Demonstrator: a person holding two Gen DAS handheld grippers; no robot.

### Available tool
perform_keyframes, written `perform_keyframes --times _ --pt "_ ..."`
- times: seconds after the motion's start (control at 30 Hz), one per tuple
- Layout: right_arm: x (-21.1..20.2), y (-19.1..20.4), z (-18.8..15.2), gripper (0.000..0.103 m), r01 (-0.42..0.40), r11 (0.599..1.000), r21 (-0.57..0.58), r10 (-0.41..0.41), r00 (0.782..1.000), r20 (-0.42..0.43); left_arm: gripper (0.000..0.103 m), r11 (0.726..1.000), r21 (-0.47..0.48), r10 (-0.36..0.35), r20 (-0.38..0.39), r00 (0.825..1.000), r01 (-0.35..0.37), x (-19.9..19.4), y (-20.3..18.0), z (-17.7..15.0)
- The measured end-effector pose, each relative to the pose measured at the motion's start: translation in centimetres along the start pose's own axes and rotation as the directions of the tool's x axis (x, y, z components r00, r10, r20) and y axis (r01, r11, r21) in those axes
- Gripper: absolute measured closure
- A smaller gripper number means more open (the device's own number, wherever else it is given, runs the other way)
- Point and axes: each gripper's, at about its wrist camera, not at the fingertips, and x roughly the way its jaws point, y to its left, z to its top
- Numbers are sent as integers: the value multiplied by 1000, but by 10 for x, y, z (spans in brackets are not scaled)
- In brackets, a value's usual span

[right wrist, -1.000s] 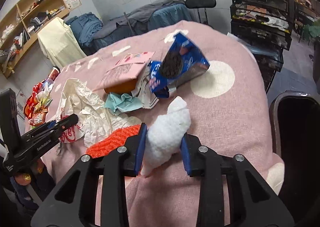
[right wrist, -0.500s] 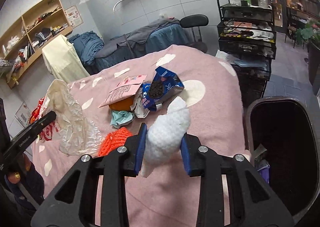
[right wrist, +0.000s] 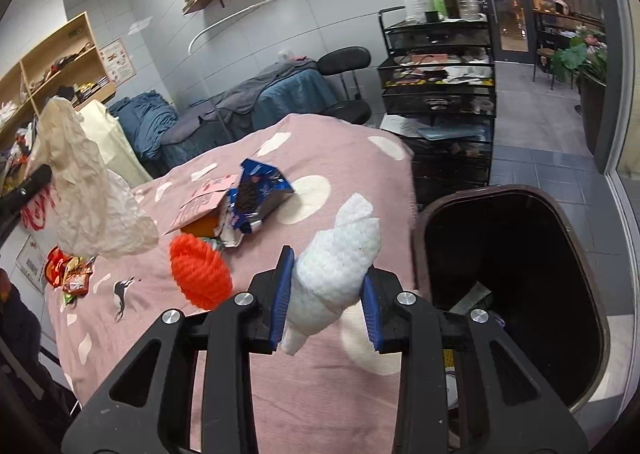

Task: Collect trash
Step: 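Carry the white tissue over the brown bin and open the right tool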

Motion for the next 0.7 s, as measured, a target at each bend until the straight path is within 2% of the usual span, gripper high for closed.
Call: perform_keyframes --times 0.2,0.4,0.7 --pt "-16 -31 1 71 75 996 44 -76 997 34 84 996 33 -88 3 996 88 14 -36 7" --pt "-34 -65 -3 71 185 979 81 -190 980 55 84 979 25 -200 -67 977 202 42 -70 2" --pt "-30 -118 -20 71 274 949 154 -274 962 -17 84 950 72 -292 -153 944 305 72 -125 -10"
